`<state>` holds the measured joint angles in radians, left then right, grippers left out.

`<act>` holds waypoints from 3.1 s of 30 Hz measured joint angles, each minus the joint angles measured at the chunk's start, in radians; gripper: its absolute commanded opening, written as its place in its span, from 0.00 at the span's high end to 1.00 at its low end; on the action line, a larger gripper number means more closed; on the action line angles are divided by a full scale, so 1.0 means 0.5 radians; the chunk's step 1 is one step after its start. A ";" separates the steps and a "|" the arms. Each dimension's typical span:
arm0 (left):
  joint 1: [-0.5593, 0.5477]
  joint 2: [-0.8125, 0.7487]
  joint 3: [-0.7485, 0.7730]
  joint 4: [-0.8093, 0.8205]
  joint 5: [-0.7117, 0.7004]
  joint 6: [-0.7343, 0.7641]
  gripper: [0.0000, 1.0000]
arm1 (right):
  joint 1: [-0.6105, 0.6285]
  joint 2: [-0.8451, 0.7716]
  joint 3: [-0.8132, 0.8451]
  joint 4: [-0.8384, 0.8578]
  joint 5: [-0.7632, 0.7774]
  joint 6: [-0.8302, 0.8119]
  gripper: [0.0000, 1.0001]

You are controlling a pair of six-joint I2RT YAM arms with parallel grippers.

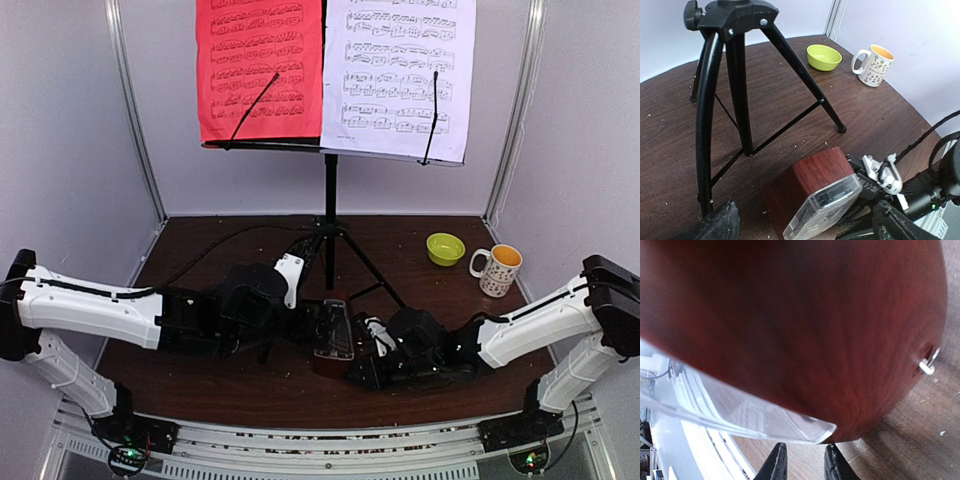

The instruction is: Set up the instrument practice props

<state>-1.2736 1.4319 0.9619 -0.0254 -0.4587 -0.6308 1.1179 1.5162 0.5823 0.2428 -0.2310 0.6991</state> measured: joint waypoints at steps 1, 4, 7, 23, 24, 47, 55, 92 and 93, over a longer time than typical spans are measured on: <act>0.000 0.018 0.009 -0.002 0.001 0.000 0.04 | 0.000 -0.020 -0.002 -0.008 0.007 -0.010 0.71; 0.000 0.107 0.072 -0.005 0.008 0.002 0.03 | 0.000 -0.140 -0.030 -0.015 0.033 -0.033 0.70; -0.005 0.205 0.145 -0.006 0.013 0.001 0.02 | 0.000 -0.301 -0.095 -0.028 0.096 -0.037 0.69; -0.014 0.721 0.647 -0.446 -0.182 -0.185 0.22 | -0.013 -1.106 -0.473 -0.311 0.704 0.082 0.50; -0.014 0.726 0.647 -0.457 -0.182 -0.192 0.26 | -0.015 -1.125 -0.488 -0.314 0.727 0.089 0.49; -0.231 0.622 0.803 -0.737 -0.242 0.474 0.88 | -0.019 -1.297 -0.602 -0.023 0.570 -0.204 0.45; -0.305 0.467 0.896 -0.848 -0.366 0.838 0.93 | -0.019 -1.460 -0.639 0.003 0.410 -0.416 0.44; -0.346 0.185 0.801 -0.459 -0.189 1.342 1.00 | -0.018 -1.061 -0.311 0.307 0.321 -0.459 0.62; -0.346 0.184 0.801 -0.458 -0.189 1.346 1.00 | -0.016 -1.061 -0.304 0.306 0.320 -0.458 0.62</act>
<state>-1.4464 1.5238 1.3624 -0.2543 -0.5533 0.0422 1.1099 0.9855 0.4305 0.3958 -0.0711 0.4702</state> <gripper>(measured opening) 0.644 0.403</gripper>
